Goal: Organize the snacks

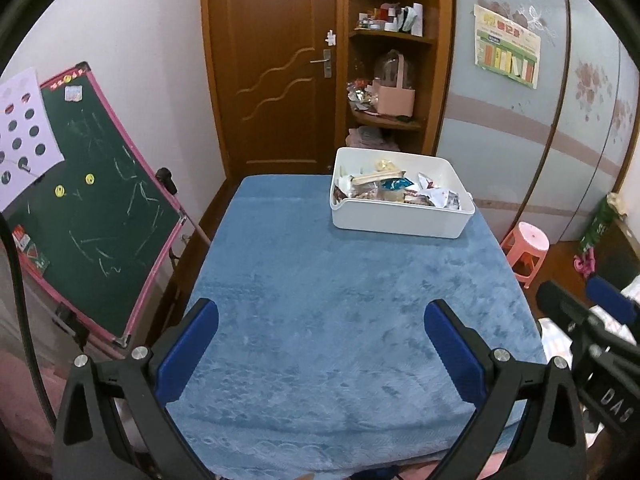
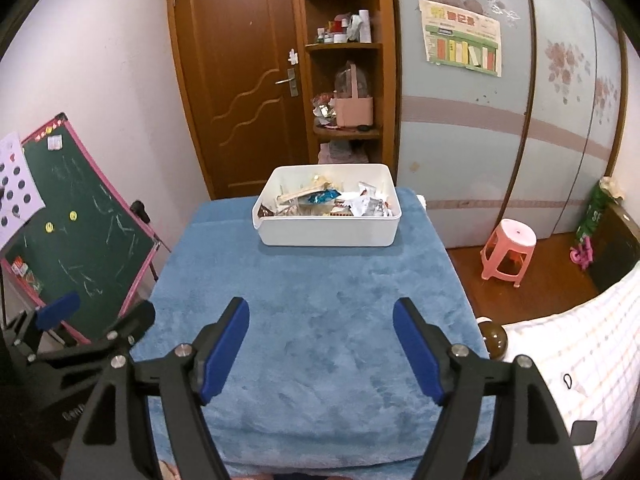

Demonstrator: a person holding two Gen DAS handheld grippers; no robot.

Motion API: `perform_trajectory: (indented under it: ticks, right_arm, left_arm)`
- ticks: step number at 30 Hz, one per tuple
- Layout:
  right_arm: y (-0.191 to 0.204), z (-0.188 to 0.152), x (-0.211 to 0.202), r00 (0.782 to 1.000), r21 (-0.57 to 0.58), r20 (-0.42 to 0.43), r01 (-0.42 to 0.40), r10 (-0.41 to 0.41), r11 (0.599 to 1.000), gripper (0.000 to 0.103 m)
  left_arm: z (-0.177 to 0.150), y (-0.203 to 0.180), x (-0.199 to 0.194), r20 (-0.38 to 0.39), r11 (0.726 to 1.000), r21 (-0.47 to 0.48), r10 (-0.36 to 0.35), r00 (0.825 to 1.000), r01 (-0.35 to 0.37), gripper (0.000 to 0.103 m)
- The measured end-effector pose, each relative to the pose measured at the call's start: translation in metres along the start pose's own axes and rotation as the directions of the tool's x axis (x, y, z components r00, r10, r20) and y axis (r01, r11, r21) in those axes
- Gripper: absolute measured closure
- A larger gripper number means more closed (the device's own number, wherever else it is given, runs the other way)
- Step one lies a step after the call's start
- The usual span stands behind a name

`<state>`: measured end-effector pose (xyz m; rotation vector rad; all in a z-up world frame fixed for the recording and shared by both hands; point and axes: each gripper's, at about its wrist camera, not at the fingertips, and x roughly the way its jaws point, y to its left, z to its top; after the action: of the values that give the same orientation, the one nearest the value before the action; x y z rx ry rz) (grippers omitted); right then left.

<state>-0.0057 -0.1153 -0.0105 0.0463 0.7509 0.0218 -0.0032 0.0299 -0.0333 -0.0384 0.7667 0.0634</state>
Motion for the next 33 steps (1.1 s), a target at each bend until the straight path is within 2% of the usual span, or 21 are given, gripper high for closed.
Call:
perform_trajectory:
  ticks: [6, 13, 33]
  right_arm:
    - [0.000, -0.007, 0.001, 0.999, 0.010, -0.006, -0.034, 0.034, 0.999, 0.028]
    - [-0.005, -0.009, 0.009, 0.997, 0.034, -0.034, -0.068, 0.070, 0.997, 0.028]
    - [-0.002, -0.013, 0.016, 0.996, 0.036, -0.062, -0.067, 0.069, 0.997, 0.028]
  left_arm:
    - [-0.005, -0.001, -0.004, 0.014, 1.000, 0.006, 0.016, 1.000, -0.016, 0.001]
    - [-0.006, 0.001, -0.003, -0.004, 1.000, 0.008, 0.013, 1.000, -0.013, 0.001]
    - [-0.008, 0.003, 0.005, -0.028, 1.000, 0.005, 0.020, 0.999, -0.020, 0.001]
